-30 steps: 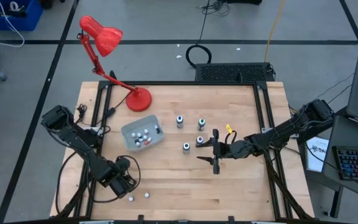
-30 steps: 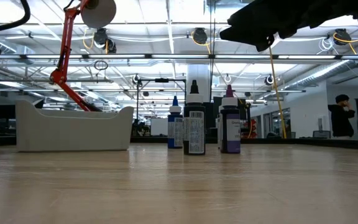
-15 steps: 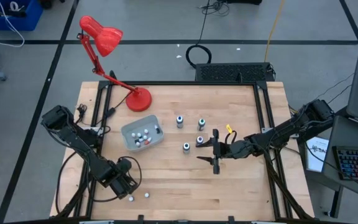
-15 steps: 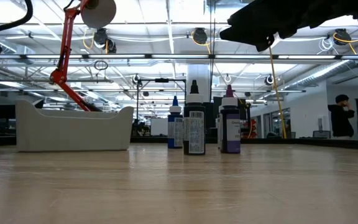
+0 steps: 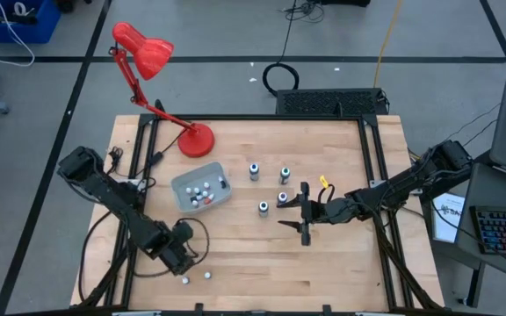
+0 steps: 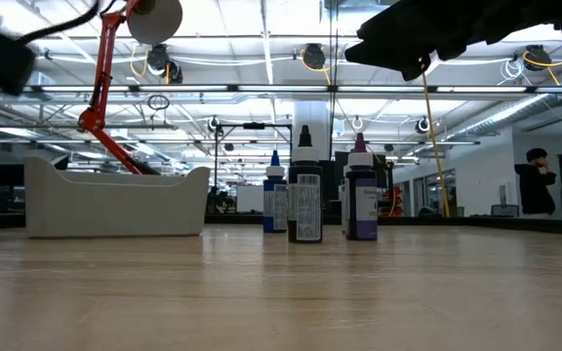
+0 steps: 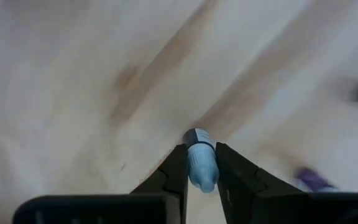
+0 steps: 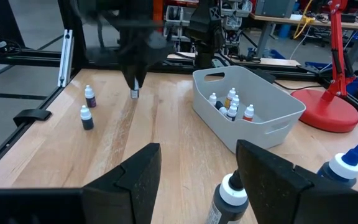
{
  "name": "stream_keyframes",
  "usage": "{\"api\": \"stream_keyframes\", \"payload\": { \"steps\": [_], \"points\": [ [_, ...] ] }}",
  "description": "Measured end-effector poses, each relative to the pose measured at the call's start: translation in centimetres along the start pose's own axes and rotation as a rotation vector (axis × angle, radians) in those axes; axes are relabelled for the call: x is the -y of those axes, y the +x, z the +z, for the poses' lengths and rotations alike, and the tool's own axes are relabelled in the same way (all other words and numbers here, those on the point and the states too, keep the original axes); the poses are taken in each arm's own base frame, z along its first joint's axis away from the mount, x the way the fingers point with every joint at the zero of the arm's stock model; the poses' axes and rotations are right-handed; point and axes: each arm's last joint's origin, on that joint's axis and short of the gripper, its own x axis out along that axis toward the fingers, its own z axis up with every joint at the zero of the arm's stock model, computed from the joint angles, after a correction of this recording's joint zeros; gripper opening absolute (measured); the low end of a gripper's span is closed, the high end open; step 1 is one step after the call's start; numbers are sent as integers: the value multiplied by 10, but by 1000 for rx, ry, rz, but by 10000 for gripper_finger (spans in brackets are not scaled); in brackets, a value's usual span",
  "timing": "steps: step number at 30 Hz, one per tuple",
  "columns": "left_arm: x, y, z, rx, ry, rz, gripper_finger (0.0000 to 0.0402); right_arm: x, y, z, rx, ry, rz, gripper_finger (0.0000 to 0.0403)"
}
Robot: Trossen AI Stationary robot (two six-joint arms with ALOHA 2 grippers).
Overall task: Pick & Place food coloring
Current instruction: Put the top small black coloring bottle into the gray container
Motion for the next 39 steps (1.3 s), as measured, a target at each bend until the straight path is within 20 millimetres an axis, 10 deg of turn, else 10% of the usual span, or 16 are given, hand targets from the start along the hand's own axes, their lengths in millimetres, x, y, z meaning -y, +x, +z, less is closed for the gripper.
{"api": "stream_keyframes", "payload": {
  "steps": [15, 25, 39],
  "points": [
    [-31, -136, 103, 249, 139, 129, 61, 0, 0, 1, 7, 1, 0, 196],
    [-75, -101, 159, 136, 129, 168, 61, 0, 0, 1, 6, 1, 2, 196],
    [-122, -38, 180, 115, 77, 112, 61, 0, 0, 1, 6, 1, 3, 196]
  ]
}}
